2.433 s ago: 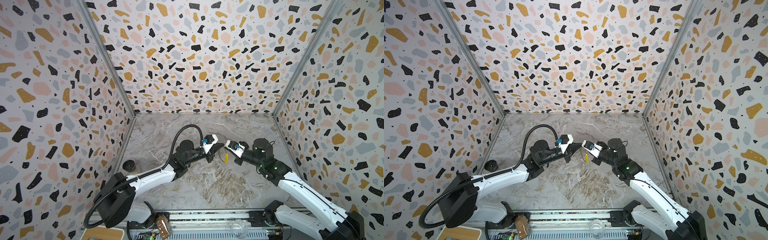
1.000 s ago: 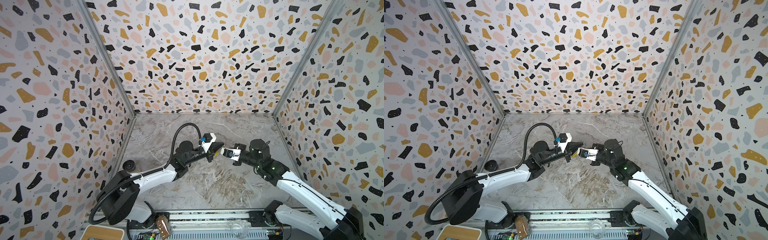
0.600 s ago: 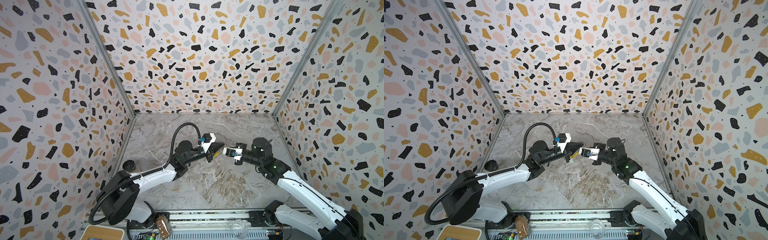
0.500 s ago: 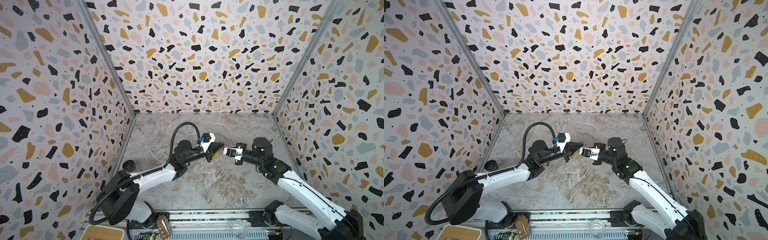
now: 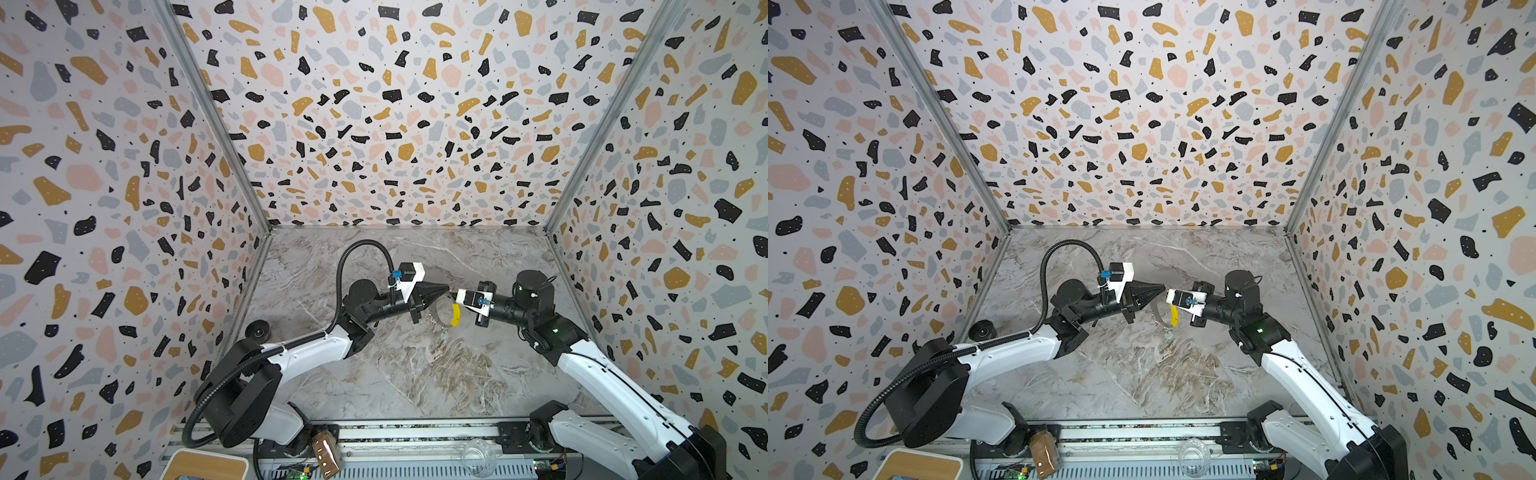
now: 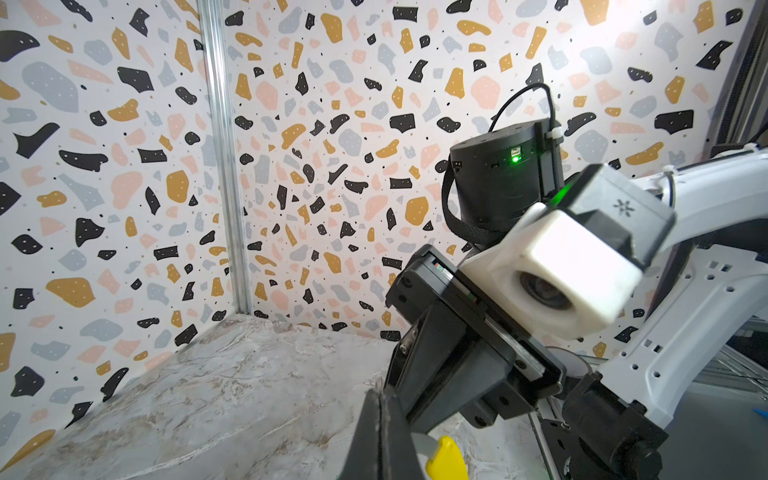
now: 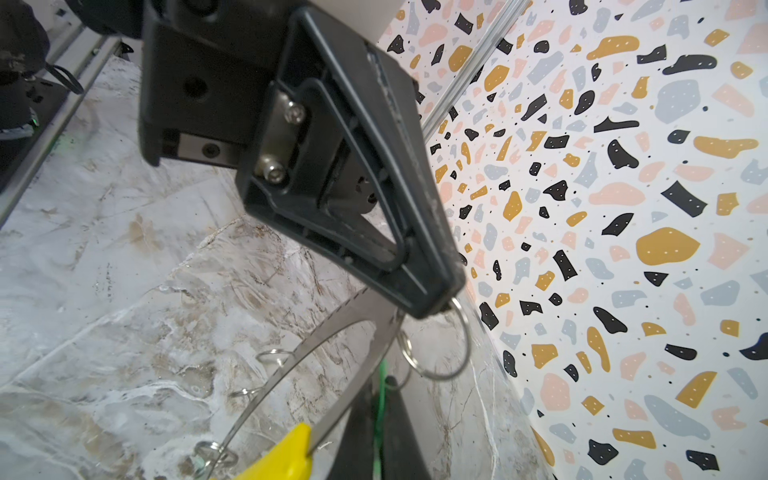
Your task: Remove the keys from the keyring
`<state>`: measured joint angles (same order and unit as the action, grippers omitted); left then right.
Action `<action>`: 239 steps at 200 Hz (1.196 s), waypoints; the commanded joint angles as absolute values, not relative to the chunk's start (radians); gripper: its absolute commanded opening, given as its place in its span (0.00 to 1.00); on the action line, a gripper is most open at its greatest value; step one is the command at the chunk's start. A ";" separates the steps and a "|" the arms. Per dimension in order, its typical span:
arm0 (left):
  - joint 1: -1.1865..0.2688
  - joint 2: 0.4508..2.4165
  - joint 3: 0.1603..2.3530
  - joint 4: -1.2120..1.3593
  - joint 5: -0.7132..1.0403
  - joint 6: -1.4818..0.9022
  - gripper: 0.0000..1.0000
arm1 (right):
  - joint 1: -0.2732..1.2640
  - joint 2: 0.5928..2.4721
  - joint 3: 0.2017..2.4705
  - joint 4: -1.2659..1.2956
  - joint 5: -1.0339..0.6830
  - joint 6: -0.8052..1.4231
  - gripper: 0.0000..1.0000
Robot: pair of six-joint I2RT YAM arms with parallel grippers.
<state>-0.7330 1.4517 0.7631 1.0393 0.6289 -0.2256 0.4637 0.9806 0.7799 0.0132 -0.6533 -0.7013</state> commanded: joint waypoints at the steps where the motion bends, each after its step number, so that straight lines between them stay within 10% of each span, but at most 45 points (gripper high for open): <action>1: -0.726 1.470 0.756 1.207 0.663 -0.291 0.00 | 0.456 0.974 0.779 0.082 -0.723 -0.645 0.00; 239: -0.718 1.426 0.748 1.099 0.589 -0.193 0.00 | 0.524 0.948 0.833 -0.087 -0.382 -0.742 0.00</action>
<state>-0.7227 1.4647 0.7418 1.0672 0.5980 -0.2234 0.5404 0.9871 0.8223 -0.0601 -0.4305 -0.7410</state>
